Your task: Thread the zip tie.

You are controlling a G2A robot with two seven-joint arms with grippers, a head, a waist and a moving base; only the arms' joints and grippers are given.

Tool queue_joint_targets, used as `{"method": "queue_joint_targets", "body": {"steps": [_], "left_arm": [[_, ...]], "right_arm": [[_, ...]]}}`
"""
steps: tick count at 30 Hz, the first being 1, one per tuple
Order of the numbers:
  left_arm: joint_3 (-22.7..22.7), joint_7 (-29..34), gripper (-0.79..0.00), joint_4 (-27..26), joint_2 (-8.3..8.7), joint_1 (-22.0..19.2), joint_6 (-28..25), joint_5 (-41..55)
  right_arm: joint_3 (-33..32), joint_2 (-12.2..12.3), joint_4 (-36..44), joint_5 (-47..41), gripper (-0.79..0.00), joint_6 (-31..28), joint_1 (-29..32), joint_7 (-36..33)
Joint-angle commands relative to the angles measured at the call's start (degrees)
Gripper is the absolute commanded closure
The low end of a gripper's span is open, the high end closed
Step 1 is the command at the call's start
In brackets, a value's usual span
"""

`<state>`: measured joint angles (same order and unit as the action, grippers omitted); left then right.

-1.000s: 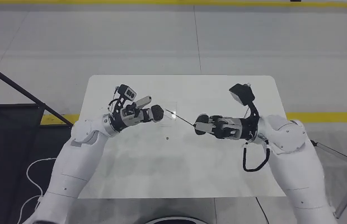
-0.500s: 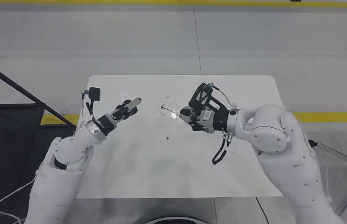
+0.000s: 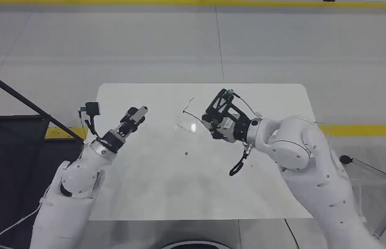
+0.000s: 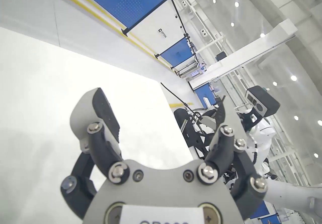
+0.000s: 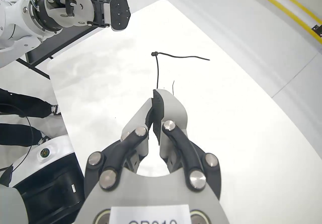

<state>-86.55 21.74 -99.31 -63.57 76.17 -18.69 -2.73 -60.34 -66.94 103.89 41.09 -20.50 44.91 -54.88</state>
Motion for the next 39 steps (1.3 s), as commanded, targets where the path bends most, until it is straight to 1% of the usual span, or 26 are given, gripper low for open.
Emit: {"method": "queue_joint_targets", "body": {"steps": [1,2,4,7,9,12,16,21,26,31,39], "left_arm": [[0.0,0.0,-0.785,0.0,0.0,0.0,-0.01,0.0],[-0.03,-0.19,-0.785,0.09,0.0,0.06,0.31,-0.19],[0.35,-1.58,-0.785,-0.21,-0.11,0.03,2.3,-1.54],[0.3,-4.48,-0.785,-0.01,-0.26,-0.1,5.35,-3.45],[0.43,-6.23,-0.785,-0.22,-0.35,0.19,7.14,-5.18],[0.19,-8.51,-0.785,-0.35,-0.48,0.87,9.53,-6.44],[-0.75,-10.51,-0.785,-0.52,-0.61,2.09,10.82,-6.02],[-1.42,-11.06,-0.785,-0.85,-0.64,2.83,10.96,-5.62],[-1.42,-11.06,-0.785,-0.85,-0.64,2.83,10.96,-5.62],[-1.42,-11.06,-0.785,-0.85,-0.64,2.83,10.96,-5.62],[-1.42,-11.06,-0.785,-0.85,-0.64,2.83,10.96,-5.62]], "right_arm": [[0.0,0.0,0.0,0.0,0.0,0.0,0.0,0.0],[0.0,0.0,0.0,0.0,0.0,0.0,0.0,0.0],[1.92,-0.02,1.29,4.83,0.0,0.33,0.33,-0.58],[6.62,-0.59,2.48,12.92,0.0,3.31,-1.06,-2.89],[10.31,-1.28,1.83,17.54,0.0,5.1,-2.92,-4.69],[16.0,-2.77,-0.74,23.05,0.0,8.36,-6.46,-7.54],[23.46,-5.51,-7.02,29.69,0.0,13.6,-11.64,-12.09],[30.21,-9.59,-15.9,30.93,0.0,16.72,-16.75,-14.61],[33.1,-12.93,-23.41,27.96,0.0,16.17,-19.71,-13.66],[34.64,-15.5,-29.11,26.67,0.0,15.79,-21.36,-12.35],[36.04,-18.6,-34.87,26.38,0.0,15.2,-22.43,-11.44]]}}
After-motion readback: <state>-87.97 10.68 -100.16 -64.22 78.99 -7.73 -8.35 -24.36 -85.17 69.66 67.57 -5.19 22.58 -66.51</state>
